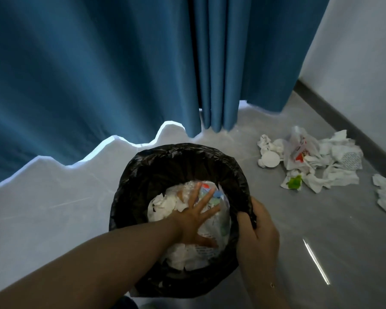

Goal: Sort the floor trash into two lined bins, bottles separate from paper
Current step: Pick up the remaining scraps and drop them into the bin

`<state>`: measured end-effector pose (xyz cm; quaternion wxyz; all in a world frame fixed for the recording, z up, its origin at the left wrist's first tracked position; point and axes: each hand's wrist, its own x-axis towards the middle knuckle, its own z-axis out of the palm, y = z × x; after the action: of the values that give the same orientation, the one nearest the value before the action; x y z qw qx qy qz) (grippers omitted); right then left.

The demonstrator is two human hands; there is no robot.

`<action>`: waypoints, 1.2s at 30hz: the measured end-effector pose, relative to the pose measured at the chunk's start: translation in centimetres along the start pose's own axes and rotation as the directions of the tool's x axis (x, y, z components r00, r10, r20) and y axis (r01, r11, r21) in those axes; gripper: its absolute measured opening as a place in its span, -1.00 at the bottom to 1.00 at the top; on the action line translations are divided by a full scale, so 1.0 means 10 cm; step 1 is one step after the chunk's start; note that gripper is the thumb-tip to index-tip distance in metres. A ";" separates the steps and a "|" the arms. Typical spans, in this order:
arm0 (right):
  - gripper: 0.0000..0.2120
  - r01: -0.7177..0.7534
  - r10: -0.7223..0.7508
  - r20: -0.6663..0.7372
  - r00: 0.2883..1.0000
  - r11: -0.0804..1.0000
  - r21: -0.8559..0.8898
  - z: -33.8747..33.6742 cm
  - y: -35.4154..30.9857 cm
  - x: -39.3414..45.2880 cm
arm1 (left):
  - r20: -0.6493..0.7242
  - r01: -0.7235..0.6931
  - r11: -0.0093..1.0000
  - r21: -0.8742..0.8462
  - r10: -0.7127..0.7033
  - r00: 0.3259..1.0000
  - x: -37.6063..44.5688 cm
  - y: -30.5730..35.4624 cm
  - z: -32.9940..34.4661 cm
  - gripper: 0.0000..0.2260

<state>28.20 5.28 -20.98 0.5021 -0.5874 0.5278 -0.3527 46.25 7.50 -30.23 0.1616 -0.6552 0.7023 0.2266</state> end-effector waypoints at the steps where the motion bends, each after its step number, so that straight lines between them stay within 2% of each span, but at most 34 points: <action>1: -0.71 -0.009 0.009 -0.012 1.000 1.000 0.005 0.01 -0.01 0.00 | 0.006 -0.001 1.000 -0.014 0.001 1.000 0.01 -0.01 0.00 -0.15; 5: -0.64 -0.021 0.022 -0.039 0.999 0.999 0.031 0.06 -0.06 -0.02 | 0.026 0.031 0.999 -0.023 -0.031 0.999 0.04 0.01 -0.01 -0.14; 8: -0.69 0.000 0.001 -0.054 0.999 1.000 0.017 0.07 -0.07 -0.02 | 0.052 0.074 0.997 0.034 -0.076 0.996 0.02 0.06 -0.09 -0.14; 12: -0.72 0.015 -0.015 0.025 1.000 0.999 -0.029 0.00 -0.09 -0.02 | 0.062 0.129 0.987 0.095 -0.135 0.989 -0.08 0.15 -0.20 -0.13; 14: -0.82 -0.012 0.016 0.099 0.995 0.999 -0.042 -0.06 -0.17 -0.01 | 0.042 0.146 0.989 -0.015 -0.145 0.989 -0.19 0.21 -0.28 -0.15; 17: -0.87 -0.161 0.154 0.143 0.978 0.986 0.037 -0.15 -0.32 0.01 | -0.035 0.175 0.956 -0.237 -0.189 0.981 -0.44 0.26 -0.38 -0.24; 20: -0.88 -0.286 0.257 0.164 0.953 0.938 0.195 -0.26 -0.59 0.04 | -0.182 0.201 0.954 -0.225 -0.243 0.953 -0.62 0.30 -0.47 -0.29; 22: -0.84 -0.296 0.255 0.182 0.950 0.921 0.254 -0.36 -0.80 0.10 | -0.265 0.175 0.950 -0.258 -0.244 0.933 -0.74 0.36 -0.55 -0.18; 24: -0.88 -0.304 0.264 0.183 0.947 0.922 0.240 -0.46 -0.96 0.22 | -0.347 0.135 0.951 -0.279 -0.231 0.909 -0.85 0.40 -0.59 -0.07; 27: -0.95 -0.300 0.278 0.186 0.943 0.948 0.106 -0.57 -1.07 0.44 | -0.456 0.087 0.951 -0.296 -0.221 0.862 -0.95 0.42 -0.62 -0.17; 29: -0.82 -0.254 0.271 0.256 0.928 0.962 -0.096 -0.69 -1.14 0.57 | -0.485 0.052 0.950 -0.307 -0.203 0.851 -1.00 0.48 -0.66 -0.34; 30: -0.77 -0.195 0.273 0.325 0.905 0.948 -0.253 -0.77 -1.21 0.61 | -0.503 0.031 0.952 -0.306 -0.189 0.843 -1.02 0.52 -0.68 -0.46; 32: -0.75 0.004 0.321 0.468 0.823 0.822 -0.570 -0.99 -1.37 0.70 | -0.527 0.004 0.962 -0.272 -0.152 0.836 -1.05 0.59 -0.76 -0.62; 33: -0.75 0.111 0.348 0.515 0.783 0.737 -0.667 -1.11 -1.46 0.73 | -0.528 -0.003 0.969 -0.246 -0.132 0.839 -1.06 0.61 -0.80 -0.68; 34: -0.76 0.195 0.366 0.546 0.754 0.668 -0.718 -1.21 -1.52 0.77 | -0.522 -0.001 0.975 -0.222 -0.118 0.845 -1.06 0.62 -0.84 -0.74; 36: -0.76 0.272 0.376 0.559 0.739 0.592 -0.758 -1.38 -1.60 0.86 | -0.499 0.022 0.982 -0.190 -0.116 0.859 -1.07 0.63 -0.92 -0.81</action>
<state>21.09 -7.09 -3.22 0.3466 -0.8158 0.4279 0.1769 41.55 11.89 -16.16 -0.0800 -0.7283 0.6729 0.1016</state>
